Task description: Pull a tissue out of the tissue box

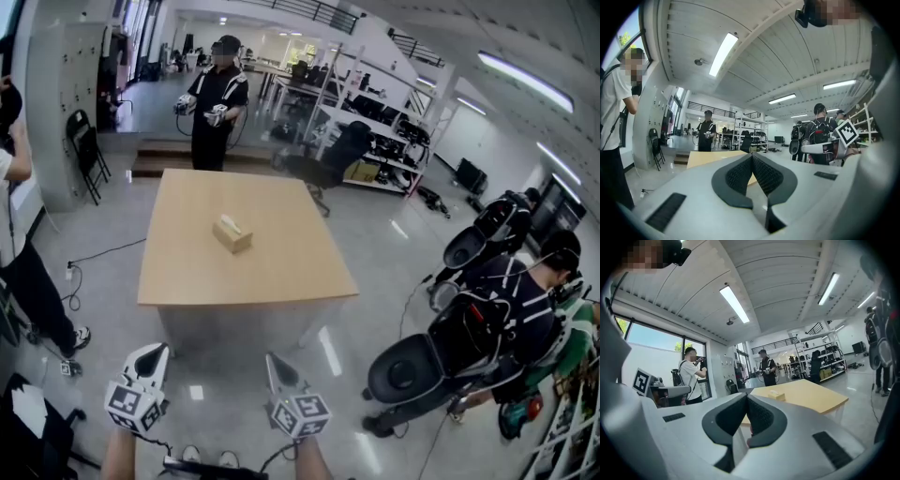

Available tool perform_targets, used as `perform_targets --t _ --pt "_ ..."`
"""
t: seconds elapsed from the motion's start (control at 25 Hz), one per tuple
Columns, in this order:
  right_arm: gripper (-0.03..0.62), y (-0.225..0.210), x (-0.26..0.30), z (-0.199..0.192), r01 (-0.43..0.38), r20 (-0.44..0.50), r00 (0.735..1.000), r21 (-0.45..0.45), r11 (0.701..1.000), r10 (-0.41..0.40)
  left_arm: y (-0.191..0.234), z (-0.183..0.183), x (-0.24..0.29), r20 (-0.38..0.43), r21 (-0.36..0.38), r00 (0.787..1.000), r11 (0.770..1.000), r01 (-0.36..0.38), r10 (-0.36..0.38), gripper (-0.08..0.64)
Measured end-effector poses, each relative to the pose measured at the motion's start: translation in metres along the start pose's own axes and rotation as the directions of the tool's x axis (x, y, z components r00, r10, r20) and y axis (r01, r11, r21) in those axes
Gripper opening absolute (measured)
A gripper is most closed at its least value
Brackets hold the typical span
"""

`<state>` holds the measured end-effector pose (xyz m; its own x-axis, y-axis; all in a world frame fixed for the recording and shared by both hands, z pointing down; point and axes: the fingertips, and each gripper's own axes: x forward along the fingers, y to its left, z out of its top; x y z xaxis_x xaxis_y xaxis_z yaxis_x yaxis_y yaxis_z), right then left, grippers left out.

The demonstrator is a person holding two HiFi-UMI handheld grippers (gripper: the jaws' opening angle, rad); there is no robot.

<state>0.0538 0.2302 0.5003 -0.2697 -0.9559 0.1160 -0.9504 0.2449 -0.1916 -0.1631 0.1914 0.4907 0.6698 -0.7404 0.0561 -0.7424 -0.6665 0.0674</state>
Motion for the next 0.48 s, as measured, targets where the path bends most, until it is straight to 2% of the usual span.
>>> perform_targets --t 0.32,0.48 --pt "0.011 -0.009 -0.004 -0.005 0.001 -0.01 1.0 -0.011 1.0 -0.001 -0.011 -0.002 0.008 0.003 0.003 1.0 1.0 0.004 -0.004 0.008" --pt "0.011 -0.012 -0.01 -0.008 -0.021 -0.013 1.0 -0.018 1.0 0.021 -0.018 -0.005 0.014 0.012 -0.007 1.0 1.0 -0.016 0.016 0.008"
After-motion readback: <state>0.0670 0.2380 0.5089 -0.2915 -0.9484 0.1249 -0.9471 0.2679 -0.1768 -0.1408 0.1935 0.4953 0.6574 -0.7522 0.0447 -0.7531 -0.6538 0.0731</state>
